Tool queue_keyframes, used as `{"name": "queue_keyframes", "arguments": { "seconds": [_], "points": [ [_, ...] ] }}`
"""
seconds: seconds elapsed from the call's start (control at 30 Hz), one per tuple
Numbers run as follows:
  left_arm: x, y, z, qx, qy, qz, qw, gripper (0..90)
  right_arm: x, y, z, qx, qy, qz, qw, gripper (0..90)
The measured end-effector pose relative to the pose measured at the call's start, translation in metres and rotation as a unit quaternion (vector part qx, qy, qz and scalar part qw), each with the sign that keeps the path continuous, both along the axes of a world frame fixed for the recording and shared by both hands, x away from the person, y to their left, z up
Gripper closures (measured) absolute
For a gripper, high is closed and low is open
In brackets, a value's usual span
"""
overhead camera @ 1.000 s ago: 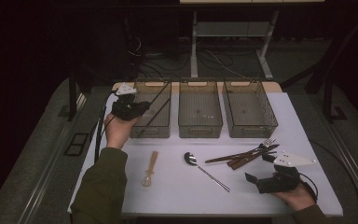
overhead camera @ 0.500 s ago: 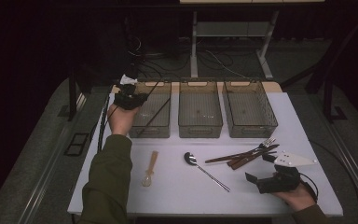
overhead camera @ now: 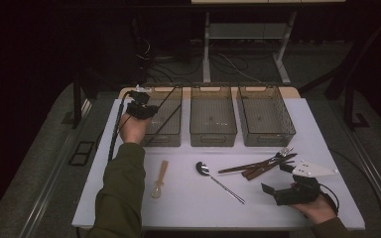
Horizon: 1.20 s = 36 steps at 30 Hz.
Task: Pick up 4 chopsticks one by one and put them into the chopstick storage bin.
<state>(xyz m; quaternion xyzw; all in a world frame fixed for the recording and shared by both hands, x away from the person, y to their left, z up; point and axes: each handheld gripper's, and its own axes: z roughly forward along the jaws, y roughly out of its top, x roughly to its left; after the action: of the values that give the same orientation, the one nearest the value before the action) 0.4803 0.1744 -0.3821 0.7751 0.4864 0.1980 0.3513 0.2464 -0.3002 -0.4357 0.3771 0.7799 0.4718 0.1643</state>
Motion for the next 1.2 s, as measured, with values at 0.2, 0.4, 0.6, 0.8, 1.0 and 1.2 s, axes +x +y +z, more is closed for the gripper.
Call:
{"name": "queue_keyframes", "arguments": {
  "seconds": [0.2,0.4,0.6,0.8,1.0,1.2],
  "points": [
    [0.001,0.001,-0.001,0.001,0.005,0.007,1.0,84.8,0.0,0.0,0.0,0.0,0.0,0.001,1.0,0.5],
    [0.001,0.001,-0.001,-0.001,0.004,0.007,1.0,75.3,0.0,0.0,0.0,0.0,0.0,0.001,1.0,0.5],
    [0.0,0.001,-0.001,-0.004,0.003,0.0,1.0,68.4,0.0,0.0,0.0,-0.002,0.0,0.001,1.0,0.5],
    [-0.001,0.001,0.0,-0.005,-0.003,-0.011,0.9999,57.1,0.0,0.0,0.0,-0.001,0.001,0.001,1.0,0.5],
    [-0.006,0.001,0.005,-0.013,-0.014,-0.029,0.9994,48.6,0.0,0.0,0.0,0.0,0.001,0.001,1.0,0.5],
    [-0.019,0.002,0.019,-0.03,-0.028,-0.05,0.9979,42.7,0.0,-0.001,0.0,0.0,0.001,0.0,1.0,0.5]
  ]
}}
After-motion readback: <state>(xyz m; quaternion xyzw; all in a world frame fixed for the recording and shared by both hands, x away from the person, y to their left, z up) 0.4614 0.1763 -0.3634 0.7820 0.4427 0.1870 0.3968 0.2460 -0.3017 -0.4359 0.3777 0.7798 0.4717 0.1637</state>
